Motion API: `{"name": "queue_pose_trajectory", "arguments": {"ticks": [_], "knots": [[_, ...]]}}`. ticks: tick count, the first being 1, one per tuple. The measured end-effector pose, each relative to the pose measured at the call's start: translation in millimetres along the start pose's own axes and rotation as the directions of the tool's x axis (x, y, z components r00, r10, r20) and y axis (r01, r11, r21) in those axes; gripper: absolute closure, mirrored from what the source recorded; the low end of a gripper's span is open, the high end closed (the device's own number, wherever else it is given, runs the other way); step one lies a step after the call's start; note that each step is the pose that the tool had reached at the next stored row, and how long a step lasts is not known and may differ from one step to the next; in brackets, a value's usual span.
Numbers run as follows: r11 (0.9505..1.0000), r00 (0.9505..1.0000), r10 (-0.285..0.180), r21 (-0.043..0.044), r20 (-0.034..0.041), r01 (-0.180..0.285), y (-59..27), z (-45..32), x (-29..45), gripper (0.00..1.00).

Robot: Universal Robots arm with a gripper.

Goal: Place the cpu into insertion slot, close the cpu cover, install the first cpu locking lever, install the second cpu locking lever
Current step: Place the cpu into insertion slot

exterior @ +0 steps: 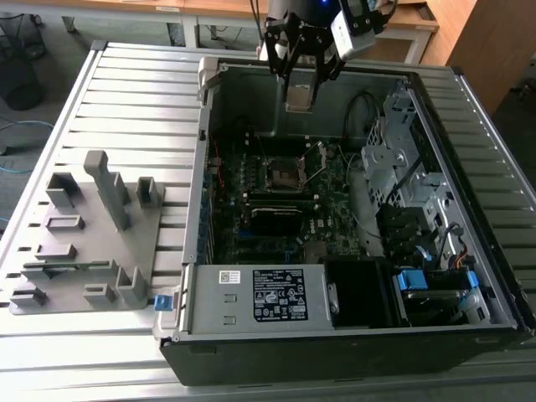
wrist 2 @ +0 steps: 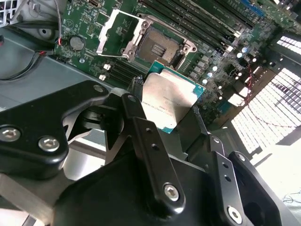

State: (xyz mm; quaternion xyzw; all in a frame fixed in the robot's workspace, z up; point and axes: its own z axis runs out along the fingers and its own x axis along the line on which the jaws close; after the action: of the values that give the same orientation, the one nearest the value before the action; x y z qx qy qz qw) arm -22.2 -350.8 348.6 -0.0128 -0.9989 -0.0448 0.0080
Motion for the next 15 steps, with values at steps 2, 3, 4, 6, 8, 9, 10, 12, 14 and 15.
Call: {"name": "queue_pose_trajectory", "arguments": {"ticks": [2, 3, 4, 6, 8, 9, 10, 12, 14, 15], "knots": [[1.0000, 1.0000, 0.000, 0.0000, 0.0001, 0.000, -0.3, 3.4, 0.0, 0.46], [1.0000, 1.0000, 0.000, -0.0001, 0.0001, 0.000, -0.4, 4.6, 0.0, 0.46], [1.0000, 1.0000, 0.000, 0.0001, 0.0001, 0.000, -0.4, 5.1, -0.1, 0.46], [1.0000, 1.0000, 0.000, 0.0003, 0.0000, 0.000, -0.5, 5.1, 0.0, 0.46], [1.0000, 1.0000, 0.000, 0.0001, 0.0001, 0.000, -0.5, 5.2, 0.0, 0.46], [1.0000, 1.0000, 0.000, 0.0001, 0.0001, 0.000, -0.5, 5.2, 0.0, 0.46], [1.0000, 1.0000, 0.000, 0.0001, 0.0001, 0.000, -0.5, 5.3, 0.0, 0.46], [1.0000, 1.0000, 0.000, -0.0004, 0.0003, 0.000, -0.6, 6.5, -0.1, 0.46], [1.0000, 1.0000, 0.000, 0.0000, 0.0002, 0.000, -0.8, 8.9, -0.1, 0.46], [1.0000, 1.0000, 0.000, 0.0000, 0.0002, 0.000, -0.9, 10.1, -0.1, 0.46]]}}
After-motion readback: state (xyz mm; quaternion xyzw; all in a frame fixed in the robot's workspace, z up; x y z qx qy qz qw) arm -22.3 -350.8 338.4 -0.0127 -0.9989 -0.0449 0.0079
